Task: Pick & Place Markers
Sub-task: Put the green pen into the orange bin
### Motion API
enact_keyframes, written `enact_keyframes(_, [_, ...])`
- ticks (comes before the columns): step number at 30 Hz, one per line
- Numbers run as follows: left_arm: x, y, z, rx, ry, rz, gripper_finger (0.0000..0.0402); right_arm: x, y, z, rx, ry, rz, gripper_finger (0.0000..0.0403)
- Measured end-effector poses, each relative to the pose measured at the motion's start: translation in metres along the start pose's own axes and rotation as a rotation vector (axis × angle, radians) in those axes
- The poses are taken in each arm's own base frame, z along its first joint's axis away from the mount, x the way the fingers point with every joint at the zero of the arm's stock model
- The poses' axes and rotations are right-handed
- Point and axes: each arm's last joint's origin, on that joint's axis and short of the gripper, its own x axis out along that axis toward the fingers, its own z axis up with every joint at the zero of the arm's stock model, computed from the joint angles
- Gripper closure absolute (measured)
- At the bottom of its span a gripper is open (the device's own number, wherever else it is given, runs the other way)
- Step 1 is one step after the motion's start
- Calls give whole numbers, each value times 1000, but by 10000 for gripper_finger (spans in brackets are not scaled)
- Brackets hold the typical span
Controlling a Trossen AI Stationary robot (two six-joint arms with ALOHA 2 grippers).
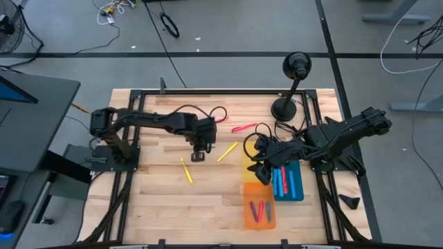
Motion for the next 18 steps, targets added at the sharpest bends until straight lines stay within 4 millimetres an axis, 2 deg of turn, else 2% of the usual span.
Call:
enact_keyframes(11, [-53,-58,-2,105,-136,65,361,0,3,1,62,12,44,192])
enact_keyframes(18, [-69,-92,-9,159,-174,60,361,0,5,2,67,4,70,192])
